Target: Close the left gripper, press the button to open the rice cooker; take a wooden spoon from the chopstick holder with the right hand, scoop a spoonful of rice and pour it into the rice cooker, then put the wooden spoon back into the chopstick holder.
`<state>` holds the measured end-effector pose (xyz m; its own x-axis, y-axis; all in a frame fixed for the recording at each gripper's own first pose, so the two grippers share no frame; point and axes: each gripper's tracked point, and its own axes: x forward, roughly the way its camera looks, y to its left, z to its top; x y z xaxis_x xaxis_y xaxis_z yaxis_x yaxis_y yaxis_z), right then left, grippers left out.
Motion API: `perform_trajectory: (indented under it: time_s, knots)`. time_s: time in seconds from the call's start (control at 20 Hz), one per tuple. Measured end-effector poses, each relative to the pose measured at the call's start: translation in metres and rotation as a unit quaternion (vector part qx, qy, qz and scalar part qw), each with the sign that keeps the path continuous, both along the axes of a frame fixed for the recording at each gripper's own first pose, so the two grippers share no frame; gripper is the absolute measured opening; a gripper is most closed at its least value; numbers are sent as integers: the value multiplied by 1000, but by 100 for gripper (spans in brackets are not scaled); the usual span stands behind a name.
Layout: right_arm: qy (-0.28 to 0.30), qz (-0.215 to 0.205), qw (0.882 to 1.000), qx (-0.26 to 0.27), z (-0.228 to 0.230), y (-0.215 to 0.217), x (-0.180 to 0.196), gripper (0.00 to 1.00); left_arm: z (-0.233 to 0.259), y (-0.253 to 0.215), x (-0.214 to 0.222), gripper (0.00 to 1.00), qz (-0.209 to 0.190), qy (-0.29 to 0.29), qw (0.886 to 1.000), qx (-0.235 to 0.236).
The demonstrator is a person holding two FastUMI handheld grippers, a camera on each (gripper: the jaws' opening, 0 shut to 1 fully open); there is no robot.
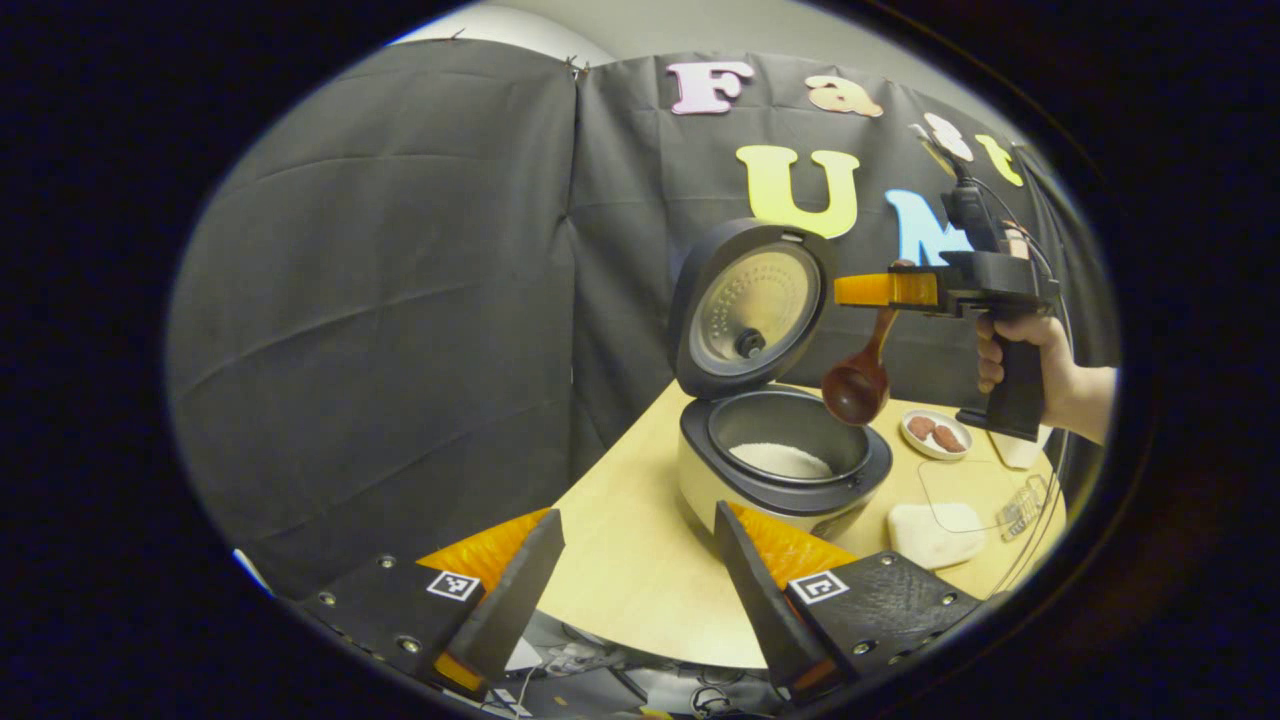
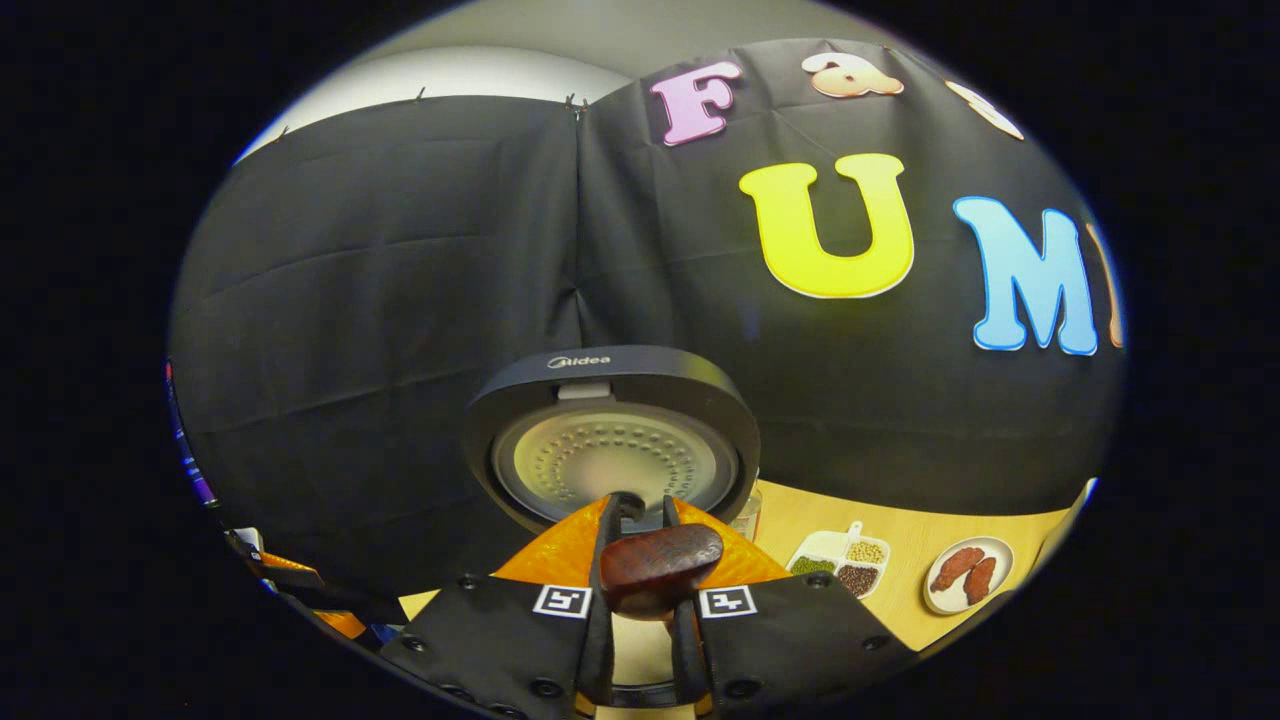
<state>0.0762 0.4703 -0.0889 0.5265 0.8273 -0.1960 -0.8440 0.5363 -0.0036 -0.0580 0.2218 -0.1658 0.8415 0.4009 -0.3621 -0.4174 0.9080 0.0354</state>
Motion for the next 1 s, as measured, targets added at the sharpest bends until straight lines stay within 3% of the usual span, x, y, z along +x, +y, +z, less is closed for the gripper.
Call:
perform_trajectory:
  time_s: [0.05,0.3,0.45,0.5,0.55,0.75,0.9,1.0]
  knots:
    - [-1,0,1000,4,5,-4,-2,22,0,0,0,93,-3,-1,1000,1]
    - [32,-34,998,41,35,-56,5,25,8,-12,1,96,-32,-9,999,10]
    - [64,-76,992,76,52,-108,22,26,9,-43,5,93,-58,-12,998,10]
    - [71,-96,989,87,59,-130,30,26,11,-56,8,96,-68,-11,998,5]
    - [77,-115,986,96,64,-154,38,22,15,-70,13,96,-76,-12,997,2]
    - [109,-190,969,115,65,-252,70,26,31,-122,35,96,-109,-18,994,2]
    - [140,-249,948,138,56,-324,84,22,40,-154,50,96,-132,-19,991,-3]
    - [155,-282,935,152,48,-367,89,26,43,-173,56,96,-150,-17,989,-8]
